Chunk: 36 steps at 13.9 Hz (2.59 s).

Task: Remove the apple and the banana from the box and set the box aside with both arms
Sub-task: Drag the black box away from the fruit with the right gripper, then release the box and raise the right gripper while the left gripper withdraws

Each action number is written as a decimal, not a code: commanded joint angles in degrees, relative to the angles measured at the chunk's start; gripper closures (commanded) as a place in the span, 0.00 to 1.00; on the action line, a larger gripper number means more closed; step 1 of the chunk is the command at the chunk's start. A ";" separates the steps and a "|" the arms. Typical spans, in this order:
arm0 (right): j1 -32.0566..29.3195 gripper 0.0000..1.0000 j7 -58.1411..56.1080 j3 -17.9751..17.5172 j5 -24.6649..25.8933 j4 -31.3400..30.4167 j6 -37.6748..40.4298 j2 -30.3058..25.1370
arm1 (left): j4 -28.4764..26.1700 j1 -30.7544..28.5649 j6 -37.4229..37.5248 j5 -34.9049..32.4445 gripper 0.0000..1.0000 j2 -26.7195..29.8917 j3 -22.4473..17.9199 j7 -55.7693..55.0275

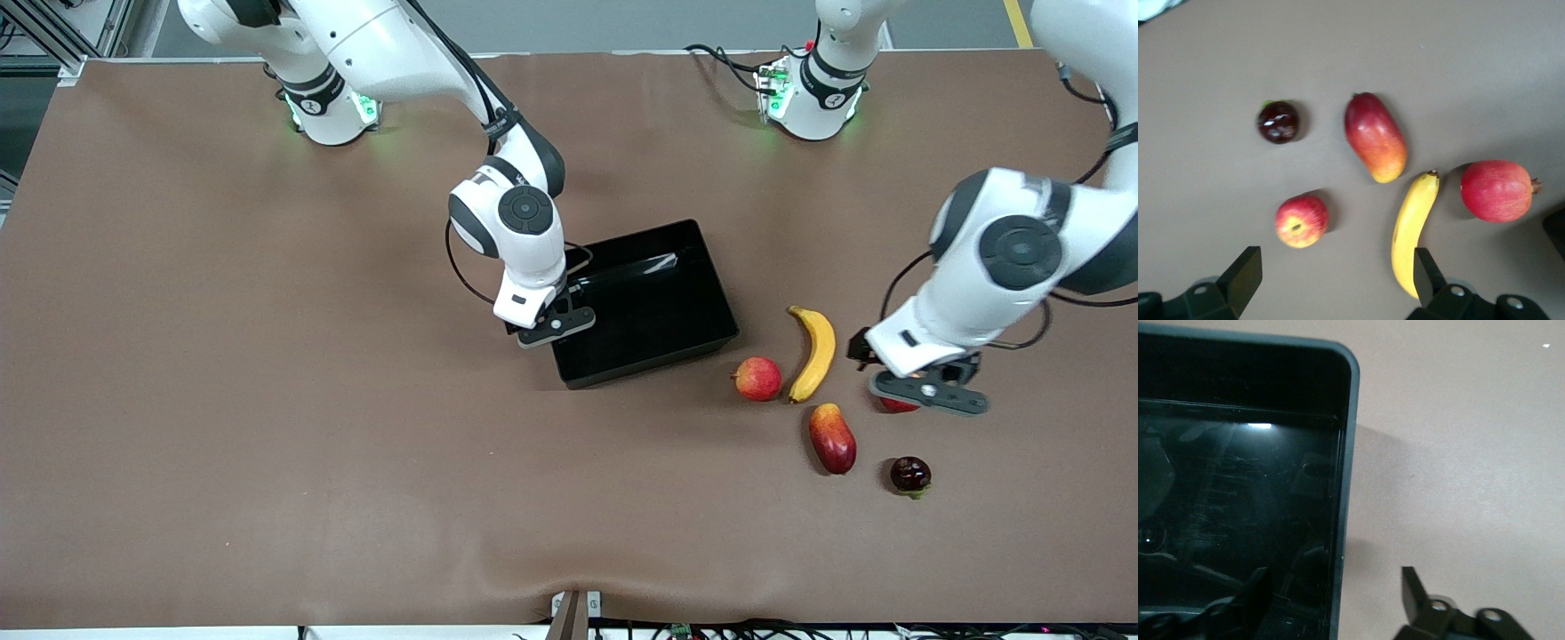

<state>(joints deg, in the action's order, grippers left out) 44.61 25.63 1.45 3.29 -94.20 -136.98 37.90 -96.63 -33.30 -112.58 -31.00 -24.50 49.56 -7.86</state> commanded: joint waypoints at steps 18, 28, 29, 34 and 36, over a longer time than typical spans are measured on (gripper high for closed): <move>-21.90 1.00 -7.35 -0.04 -5.93 0.42 28.52 -18.74 | 21.13 -1.33 27.68 16.50 0.00 9.39 1.77 -8.03; -55.65 1.00 -39.12 -0.13 -6.81 -1.16 24.67 -16.10 | 20.95 -1.06 27.59 16.32 0.00 9.65 3.62 -11.31; -58.56 1.00 -44.13 -0.04 -8.02 -2.21 23.53 -15.93 | 20.87 -0.63 27.24 16.41 0.00 10.78 3.35 -10.78; -63.07 1.00 -50.60 0.04 -9.62 -8.01 13.52 -14.88 | 19.12 19.72 27.07 26.05 0.00 17.20 -23.65 -8.68; -64.20 1.00 -50.42 -0.04 -11.36 -8.11 10.08 -12.69 | 16.84 26.68 27.06 27.31 0.00 19.57 -32.56 -5.25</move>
<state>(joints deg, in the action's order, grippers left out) -18.28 -24.48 2.46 -5.55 -101.96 -124.75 24.46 -75.76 -11.73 -85.32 -5.90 -9.22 24.74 -16.17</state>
